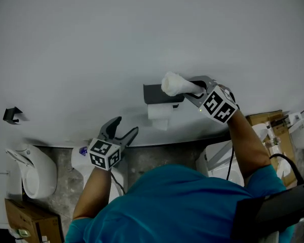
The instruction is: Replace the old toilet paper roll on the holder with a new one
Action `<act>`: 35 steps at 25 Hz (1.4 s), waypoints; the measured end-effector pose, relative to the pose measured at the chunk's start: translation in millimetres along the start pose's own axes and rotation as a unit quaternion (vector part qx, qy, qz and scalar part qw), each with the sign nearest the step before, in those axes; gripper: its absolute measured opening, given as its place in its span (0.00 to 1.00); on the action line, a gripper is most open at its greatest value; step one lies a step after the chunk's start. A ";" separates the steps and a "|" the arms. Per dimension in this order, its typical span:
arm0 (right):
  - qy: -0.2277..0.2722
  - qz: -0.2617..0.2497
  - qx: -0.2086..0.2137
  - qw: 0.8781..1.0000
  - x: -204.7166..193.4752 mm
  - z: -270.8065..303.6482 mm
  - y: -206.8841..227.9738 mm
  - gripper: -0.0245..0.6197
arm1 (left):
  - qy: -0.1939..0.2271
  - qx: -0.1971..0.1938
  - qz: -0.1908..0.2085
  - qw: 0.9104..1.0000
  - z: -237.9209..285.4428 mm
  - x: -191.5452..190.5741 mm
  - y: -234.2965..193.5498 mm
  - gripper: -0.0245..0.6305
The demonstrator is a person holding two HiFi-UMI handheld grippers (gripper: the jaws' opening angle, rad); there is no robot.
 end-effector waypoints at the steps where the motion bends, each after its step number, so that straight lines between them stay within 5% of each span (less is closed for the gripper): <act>1: -0.010 -0.009 0.006 1.000 4.5 9.1 -0.7 0.26 | 0.013 -0.004 -0.018 1.000 -6.8 1.7 -5.9 0.51; 6: -0.065 -0.046 0.038 0.996 4.5 39.3 -0.4 0.26 | 0.060 -0.026 -0.061 0.996 -27.8 10.5 -10.1 0.27; 21: -0.171 -0.056 0.127 0.975 -11.3 105.2 -20.2 0.29 | 0.070 -0.038 -0.105 0.991 -58.8 -5.0 -18.9 0.27; 31: -0.167 -0.022 0.163 0.972 -2.6 87.1 -15.7 0.56 | 0.061 -0.047 -0.108 0.991 -52.1 -8.9 -10.1 0.27; 35: -0.152 -0.001 0.163 0.975 0.0 72.1 -16.6 0.57 | 0.060 -0.052 -0.109 0.991 -47.5 -5.7 -5.9 0.27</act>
Point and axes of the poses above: the fingertips, and each gripper's own axes: z forward along the fingers, y to its right, x out of its top, the point moved 3 cm from there along -z, backward along the fingers, and after that the axes turned 1 degree about -x, right-handed, at the moved point
